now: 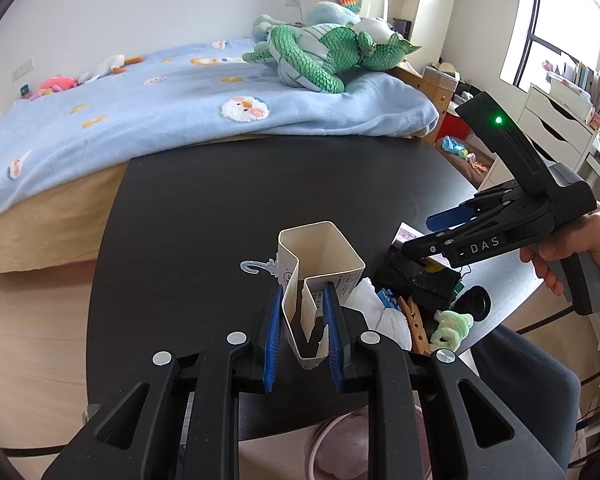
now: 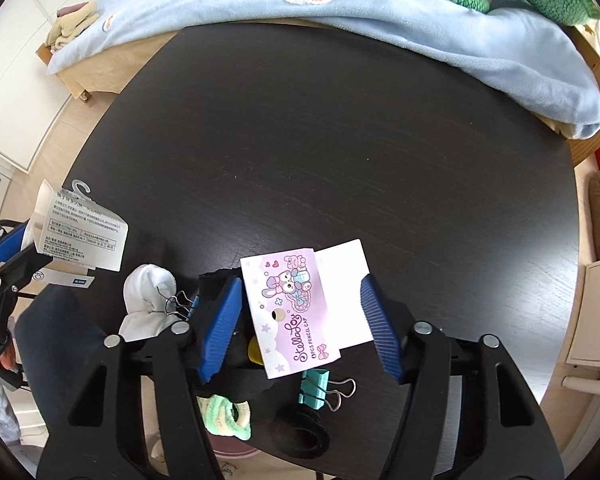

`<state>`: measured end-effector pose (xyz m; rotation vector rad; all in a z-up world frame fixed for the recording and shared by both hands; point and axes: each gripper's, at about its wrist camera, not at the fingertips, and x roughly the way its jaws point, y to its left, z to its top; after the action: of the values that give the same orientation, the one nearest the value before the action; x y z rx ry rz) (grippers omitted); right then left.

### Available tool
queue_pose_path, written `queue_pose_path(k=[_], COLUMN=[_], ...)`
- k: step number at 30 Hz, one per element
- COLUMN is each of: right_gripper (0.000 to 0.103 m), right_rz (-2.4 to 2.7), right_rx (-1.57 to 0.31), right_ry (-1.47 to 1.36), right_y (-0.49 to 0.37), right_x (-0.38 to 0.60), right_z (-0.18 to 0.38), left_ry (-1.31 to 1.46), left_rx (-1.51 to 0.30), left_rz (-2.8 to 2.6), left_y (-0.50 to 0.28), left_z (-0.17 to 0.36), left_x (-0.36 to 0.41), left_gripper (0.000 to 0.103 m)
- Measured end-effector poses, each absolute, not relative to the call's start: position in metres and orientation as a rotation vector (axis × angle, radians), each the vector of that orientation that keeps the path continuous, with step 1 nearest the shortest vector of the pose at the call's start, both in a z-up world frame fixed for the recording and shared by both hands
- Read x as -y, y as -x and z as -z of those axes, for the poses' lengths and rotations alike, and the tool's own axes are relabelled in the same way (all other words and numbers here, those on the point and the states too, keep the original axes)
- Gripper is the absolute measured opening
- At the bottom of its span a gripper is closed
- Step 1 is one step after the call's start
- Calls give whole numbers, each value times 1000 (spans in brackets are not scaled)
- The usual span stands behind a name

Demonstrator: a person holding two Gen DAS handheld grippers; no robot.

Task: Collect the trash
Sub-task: 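Close the right gripper on the pink card and white paper, then carry the box with the left gripper over the wastebasket while the right gripper carries the card there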

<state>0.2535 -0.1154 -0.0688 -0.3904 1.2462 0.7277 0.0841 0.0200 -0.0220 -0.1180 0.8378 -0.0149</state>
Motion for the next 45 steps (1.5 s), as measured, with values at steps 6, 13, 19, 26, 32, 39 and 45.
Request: queue_pose_path(k=[6,13,19,26,32,39,45], right_gripper=[54,42,39,38,38,38,38], right_rz=[-753,-765,-765,-750,-761,-771,-776], right_rx=[-1278,-1297,-1275,-1193,-1093,-965,-885], right_ry=[312,263,262,241,247,291,301], right_y=[-255,-257,-256,-252,-227,-179,-136], right_x=[120,123,126,136,145,160,176], right_z=[74,78,74,50,19,-11,-19], left_ry=[119,115,115,100,75,45,33], left_rx=[-838,-837,-836,-831,-823,-814,-802], left_rz=[15,16,16,26,41,67,86], left_y=[-85,-85,-85,-82,-76,-63,-44], left_z=[22,23,23,18,8,-4,-9], left_x=[-19,-17,-17,-13,-8,2,10], left_gripper=[20,20,20,20,20,20,20])
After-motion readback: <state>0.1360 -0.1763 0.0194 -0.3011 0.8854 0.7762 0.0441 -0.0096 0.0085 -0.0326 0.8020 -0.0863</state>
